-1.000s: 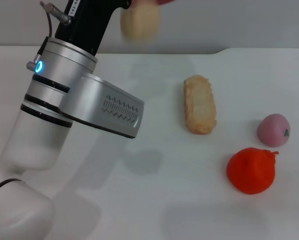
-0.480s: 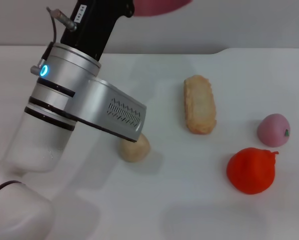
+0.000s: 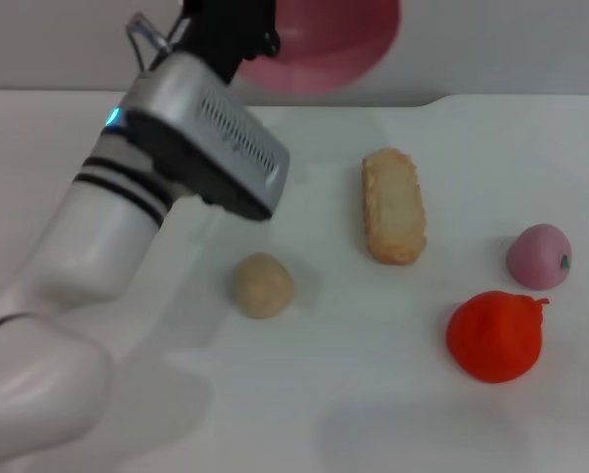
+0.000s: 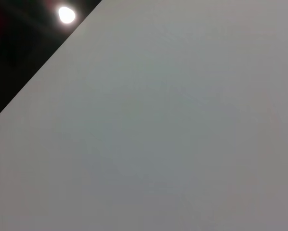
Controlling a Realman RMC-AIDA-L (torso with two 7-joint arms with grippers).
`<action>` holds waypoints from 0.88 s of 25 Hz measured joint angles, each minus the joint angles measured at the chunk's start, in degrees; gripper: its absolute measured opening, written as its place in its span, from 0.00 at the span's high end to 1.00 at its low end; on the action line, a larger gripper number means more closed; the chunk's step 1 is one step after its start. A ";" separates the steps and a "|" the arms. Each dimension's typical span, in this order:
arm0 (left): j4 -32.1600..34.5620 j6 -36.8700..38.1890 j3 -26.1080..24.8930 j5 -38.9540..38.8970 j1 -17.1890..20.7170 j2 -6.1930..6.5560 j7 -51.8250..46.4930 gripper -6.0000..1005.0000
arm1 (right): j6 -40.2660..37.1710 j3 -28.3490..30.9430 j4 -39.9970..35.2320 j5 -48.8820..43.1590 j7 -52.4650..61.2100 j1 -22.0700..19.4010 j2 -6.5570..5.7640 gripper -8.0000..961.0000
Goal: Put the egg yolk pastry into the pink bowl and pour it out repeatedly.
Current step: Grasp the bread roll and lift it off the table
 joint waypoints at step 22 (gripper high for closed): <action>4.31 78.04 -40.64 -2.71 -19.05 0.39 -29.02 0.95 | -2.89 -2.49 -17.30 -19.85 9.03 0.90 -0.32 0.34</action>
